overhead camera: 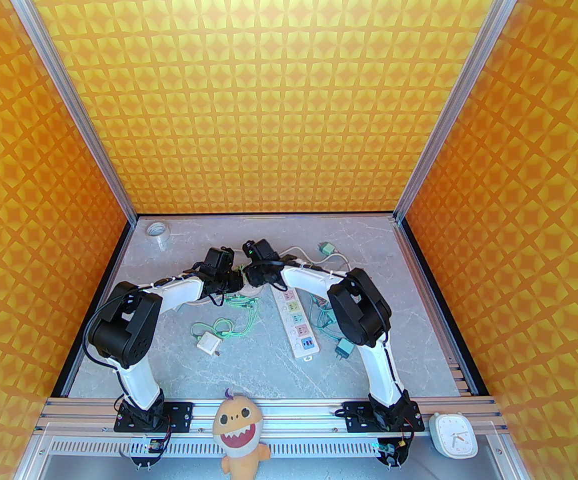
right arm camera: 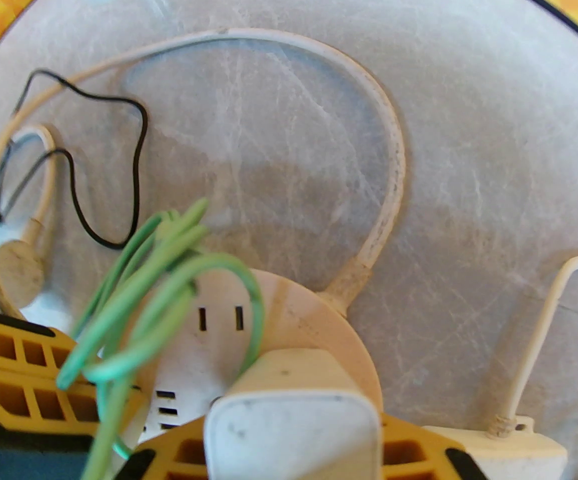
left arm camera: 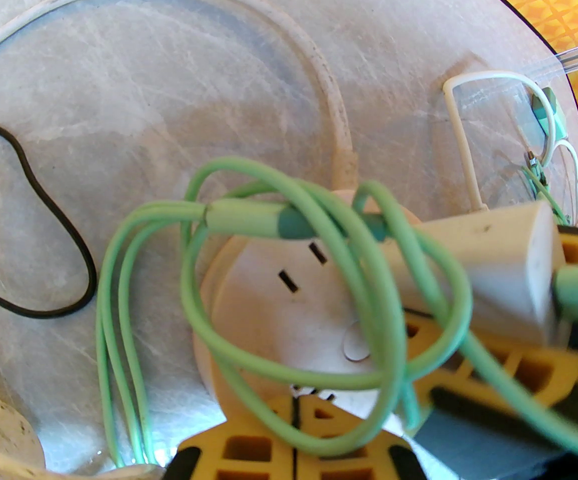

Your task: Pull the plug off the socket

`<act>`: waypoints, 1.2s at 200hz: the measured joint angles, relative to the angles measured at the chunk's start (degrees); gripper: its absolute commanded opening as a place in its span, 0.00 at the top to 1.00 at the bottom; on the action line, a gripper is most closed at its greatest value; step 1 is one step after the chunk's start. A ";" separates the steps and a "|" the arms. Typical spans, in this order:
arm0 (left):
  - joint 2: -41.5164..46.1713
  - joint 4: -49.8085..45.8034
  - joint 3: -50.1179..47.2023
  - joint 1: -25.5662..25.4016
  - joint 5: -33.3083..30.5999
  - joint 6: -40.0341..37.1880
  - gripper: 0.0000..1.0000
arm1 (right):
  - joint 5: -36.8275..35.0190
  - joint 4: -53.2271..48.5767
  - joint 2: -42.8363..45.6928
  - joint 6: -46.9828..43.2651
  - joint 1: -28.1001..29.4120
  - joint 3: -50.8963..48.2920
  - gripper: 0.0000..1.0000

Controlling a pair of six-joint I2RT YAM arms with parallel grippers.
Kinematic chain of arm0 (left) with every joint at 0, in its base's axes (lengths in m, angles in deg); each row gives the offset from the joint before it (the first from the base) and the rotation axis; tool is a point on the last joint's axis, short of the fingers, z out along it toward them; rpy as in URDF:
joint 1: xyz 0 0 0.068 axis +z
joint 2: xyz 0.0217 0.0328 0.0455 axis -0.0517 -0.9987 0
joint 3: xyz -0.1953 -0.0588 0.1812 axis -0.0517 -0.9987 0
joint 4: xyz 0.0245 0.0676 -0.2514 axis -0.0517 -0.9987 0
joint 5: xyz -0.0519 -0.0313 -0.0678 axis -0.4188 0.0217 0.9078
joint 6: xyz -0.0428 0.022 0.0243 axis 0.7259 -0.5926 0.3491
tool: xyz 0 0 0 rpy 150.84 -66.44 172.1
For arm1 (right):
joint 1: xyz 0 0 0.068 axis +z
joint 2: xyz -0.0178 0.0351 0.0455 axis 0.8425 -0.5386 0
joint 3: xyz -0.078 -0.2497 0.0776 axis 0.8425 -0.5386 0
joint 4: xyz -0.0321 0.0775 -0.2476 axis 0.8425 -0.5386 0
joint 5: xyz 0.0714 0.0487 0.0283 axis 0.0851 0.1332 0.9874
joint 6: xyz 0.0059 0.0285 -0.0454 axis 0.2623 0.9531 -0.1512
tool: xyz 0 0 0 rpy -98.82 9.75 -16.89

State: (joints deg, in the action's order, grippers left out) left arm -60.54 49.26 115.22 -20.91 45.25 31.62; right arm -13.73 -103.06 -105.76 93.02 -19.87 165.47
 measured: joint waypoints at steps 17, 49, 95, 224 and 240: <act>0.00 0.94 0.09 0.09 0.11 0.00 0.95 | 3.21 0.94 0.24 1.68 -1.44 -0.66 0.89; -0.04 1.60 0.44 0.09 0.46 0.00 0.96 | 5.20 1.14 0.31 2.62 -2.32 -0.85 0.89; -1.20 1.14 0.44 0.09 1.07 0.02 0.96 | -2.47 -1.53 0.31 -0.46 0.98 0.52 0.89; 0.48 1.53 -1.55 1.03 1.95 0.85 0.69 | -14.75 -7.45 -0.57 -4.20 5.55 5.16 0.91; 2.67 1.86 -3.91 1.11 1.92 1.36 0.64 | -13.55 -7.56 -0.59 -2.89 5.60 5.16 0.91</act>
State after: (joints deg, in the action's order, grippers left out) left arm -57.88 51.12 111.31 -19.80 47.18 32.98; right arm -27.28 -110.62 -106.35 90.13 -14.27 170.63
